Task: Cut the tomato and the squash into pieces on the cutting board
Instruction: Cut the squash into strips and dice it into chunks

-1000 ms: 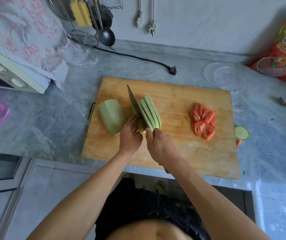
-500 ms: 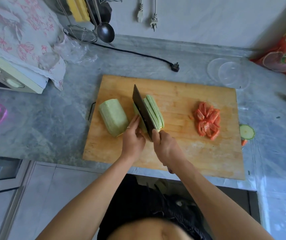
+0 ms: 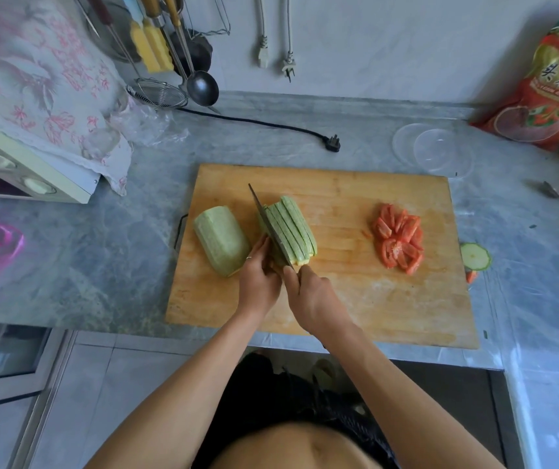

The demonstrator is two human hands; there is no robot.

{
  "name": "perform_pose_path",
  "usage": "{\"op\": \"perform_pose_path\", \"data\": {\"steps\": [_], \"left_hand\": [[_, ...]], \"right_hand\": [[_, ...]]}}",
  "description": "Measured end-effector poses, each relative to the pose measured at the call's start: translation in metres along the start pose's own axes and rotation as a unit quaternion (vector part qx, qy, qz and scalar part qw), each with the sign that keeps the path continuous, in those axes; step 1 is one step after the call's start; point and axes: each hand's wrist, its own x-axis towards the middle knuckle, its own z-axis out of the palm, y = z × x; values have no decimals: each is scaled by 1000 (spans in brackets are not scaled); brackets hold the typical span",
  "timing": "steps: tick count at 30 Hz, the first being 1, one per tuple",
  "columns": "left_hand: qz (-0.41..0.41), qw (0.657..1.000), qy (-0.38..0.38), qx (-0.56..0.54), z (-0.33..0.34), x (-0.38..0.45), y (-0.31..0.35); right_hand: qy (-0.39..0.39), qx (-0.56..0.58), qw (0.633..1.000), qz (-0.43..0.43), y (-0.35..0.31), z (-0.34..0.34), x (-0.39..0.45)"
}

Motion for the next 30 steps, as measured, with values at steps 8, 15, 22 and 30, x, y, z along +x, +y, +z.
{"op": "perform_pose_path", "data": {"steps": [8, 15, 22, 30], "left_hand": [[-42, 998, -34, 14, -12, 3, 11], [-19, 994, -78, 80, -32, 12, 29], [197, 822, -234, 481, -49, 57, 48], [350, 507, -379, 690, -16, 103, 81]], "right_hand": [[33, 20, 999, -18, 1, -24, -7], [89, 85, 992, -34, 6, -57, -18], [118, 116, 985, 41, 23, -55, -14], [114, 86, 986, 86, 30, -43, -14]]}}
